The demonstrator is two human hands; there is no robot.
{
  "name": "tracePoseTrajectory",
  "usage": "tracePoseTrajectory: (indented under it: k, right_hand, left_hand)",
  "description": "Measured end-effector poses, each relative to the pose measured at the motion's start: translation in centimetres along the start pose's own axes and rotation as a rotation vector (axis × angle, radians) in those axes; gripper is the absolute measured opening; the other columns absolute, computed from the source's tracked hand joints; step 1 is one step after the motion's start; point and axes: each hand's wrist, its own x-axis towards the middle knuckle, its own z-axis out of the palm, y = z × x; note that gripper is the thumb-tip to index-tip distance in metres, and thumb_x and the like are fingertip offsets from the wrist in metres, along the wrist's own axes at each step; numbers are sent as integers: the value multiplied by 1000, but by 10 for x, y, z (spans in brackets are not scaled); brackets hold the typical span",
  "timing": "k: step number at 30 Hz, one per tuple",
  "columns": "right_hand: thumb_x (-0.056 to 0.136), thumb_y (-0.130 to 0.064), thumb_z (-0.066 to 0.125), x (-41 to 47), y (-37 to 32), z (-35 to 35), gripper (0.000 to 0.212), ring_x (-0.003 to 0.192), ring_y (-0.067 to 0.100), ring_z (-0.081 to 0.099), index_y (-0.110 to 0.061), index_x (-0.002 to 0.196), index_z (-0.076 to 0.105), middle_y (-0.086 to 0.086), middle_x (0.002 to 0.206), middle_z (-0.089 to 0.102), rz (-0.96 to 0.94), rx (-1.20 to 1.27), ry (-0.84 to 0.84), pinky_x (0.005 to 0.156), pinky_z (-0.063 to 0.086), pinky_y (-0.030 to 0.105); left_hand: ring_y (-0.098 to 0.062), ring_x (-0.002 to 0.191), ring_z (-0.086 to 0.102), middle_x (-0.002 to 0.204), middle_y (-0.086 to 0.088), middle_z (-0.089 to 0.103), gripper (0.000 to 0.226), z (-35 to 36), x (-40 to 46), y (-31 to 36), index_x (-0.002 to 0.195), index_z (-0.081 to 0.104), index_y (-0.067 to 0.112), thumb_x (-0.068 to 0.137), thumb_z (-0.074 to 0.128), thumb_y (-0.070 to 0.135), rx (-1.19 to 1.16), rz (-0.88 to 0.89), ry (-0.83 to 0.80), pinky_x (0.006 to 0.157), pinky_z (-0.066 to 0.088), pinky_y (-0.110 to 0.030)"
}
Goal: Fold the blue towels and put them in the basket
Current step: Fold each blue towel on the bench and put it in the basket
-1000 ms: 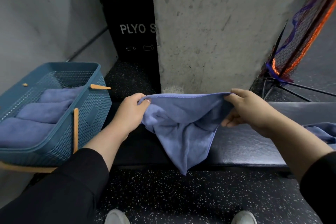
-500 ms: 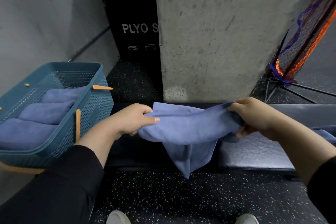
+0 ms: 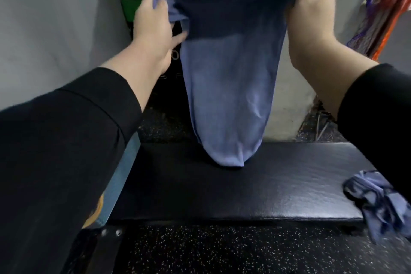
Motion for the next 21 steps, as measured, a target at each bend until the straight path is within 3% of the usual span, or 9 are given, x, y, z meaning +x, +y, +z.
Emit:
tracePoseTrajectory:
  k: [3,7,11,13,16,19,21]
  right_hand:
    - [90,-19,44,-22,-11,-13,28,72,13,33,-30,64,45,-15,64,38,-59,26,36,65,28,35]
    - [91,-22,49,-73,10,-40,29,75,16,37,-31,63,52,-9,67,42,-11,11,22,69,33,40]
    - [93,-25,52,-133,43,-72,20,78,13,51,-18,77,62,-2,73,56,98,-108,-41,74,46,44]
    - [97,-23,52,-163,55,-89,24,69,8,48,-12,78,60,-1,67,57,95,-289,-96,66,43,35]
    - [99,-17,54,-197,69,-111,26,62,10,42,-8,75,58,19,69,59,176,-467,-285,58,35,35]
    - [97,-25,54,-206,75,-127,28,60,24,49,-14,72,51,10,61,54,177,-669,-462,59,42,40]
    - [98,-28,54,-207,75,-133,22,70,21,58,-18,77,56,1,66,61,158,-702,-528,65,45,39]
  left_hand:
    - [-30,108,67,114,-13,65,24,-8,-20,12,103,58,18,108,35,19,3,137,-31,87,60,-46]
    - [-34,115,63,117,-13,64,20,-26,-67,0,104,63,17,106,42,17,-40,104,11,82,61,-45]
    - [-16,105,67,107,0,69,21,-53,-127,-34,97,67,22,106,49,15,30,-50,33,79,62,-38]
    - [-8,95,67,95,2,69,24,-73,-154,-59,92,68,22,104,51,11,151,-76,7,89,60,-39]
    - [-6,82,65,79,6,67,29,-103,-187,-88,81,72,23,100,56,8,406,-174,-135,94,58,-45]
    - [-8,80,60,74,2,58,25,-125,-203,-98,78,69,14,101,59,18,578,-336,-449,96,56,-47]
    - [-10,78,55,74,0,51,34,-134,-205,-100,80,61,9,99,56,37,704,-361,-573,95,55,-53]
